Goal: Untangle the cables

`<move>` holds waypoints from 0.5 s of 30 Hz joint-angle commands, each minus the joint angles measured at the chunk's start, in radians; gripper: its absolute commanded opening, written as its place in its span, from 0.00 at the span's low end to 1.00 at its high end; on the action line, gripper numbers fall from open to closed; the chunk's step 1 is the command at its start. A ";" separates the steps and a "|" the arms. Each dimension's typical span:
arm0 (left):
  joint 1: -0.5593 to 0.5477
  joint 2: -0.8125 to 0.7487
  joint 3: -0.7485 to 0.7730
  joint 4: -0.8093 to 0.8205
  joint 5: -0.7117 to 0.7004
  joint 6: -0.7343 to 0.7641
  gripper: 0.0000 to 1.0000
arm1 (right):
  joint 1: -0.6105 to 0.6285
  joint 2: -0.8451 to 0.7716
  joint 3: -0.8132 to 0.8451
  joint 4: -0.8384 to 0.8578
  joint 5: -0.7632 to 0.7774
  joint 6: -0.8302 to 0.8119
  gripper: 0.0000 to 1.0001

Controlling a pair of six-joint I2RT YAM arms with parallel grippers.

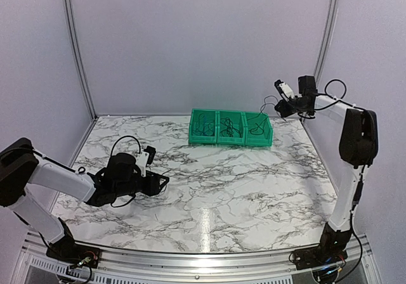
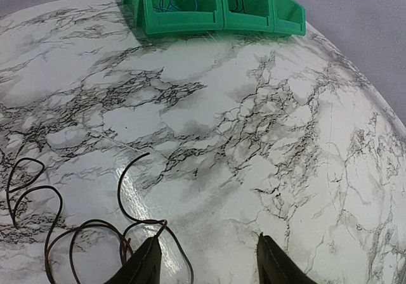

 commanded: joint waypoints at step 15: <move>0.003 0.037 0.006 -0.009 0.005 -0.021 0.54 | 0.091 0.265 0.256 -0.070 -0.146 0.102 0.00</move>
